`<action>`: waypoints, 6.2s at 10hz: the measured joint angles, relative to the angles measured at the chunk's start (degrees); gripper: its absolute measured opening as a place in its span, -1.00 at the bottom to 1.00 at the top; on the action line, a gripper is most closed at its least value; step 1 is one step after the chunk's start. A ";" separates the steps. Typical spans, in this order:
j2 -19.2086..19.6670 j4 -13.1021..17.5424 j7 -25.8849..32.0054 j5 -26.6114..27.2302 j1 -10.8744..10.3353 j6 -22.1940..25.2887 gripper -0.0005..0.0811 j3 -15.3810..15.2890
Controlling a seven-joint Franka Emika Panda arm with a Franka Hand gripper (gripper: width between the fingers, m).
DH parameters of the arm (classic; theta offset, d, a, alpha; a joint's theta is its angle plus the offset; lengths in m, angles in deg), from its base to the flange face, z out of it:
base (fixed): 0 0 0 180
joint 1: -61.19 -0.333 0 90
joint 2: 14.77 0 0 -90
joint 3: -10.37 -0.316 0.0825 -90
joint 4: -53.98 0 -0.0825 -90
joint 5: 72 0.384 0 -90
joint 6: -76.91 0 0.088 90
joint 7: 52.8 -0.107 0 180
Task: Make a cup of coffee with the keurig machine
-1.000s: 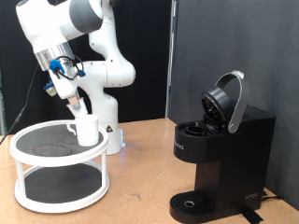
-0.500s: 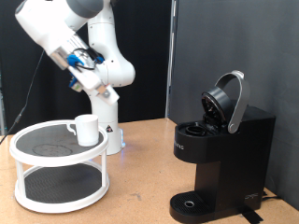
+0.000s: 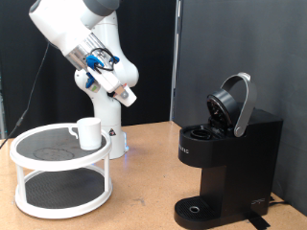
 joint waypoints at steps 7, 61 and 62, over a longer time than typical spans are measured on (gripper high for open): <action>2.08 3.31 -5.25 7.51 -4.22 1.52 -0.07 -5.81; 7.68 -4.25 -4.82 10.82 -7.20 -15.58 0.81 -19.92; 6.93 -4.31 -4.37 11.14 -6.90 -14.29 0.81 -19.47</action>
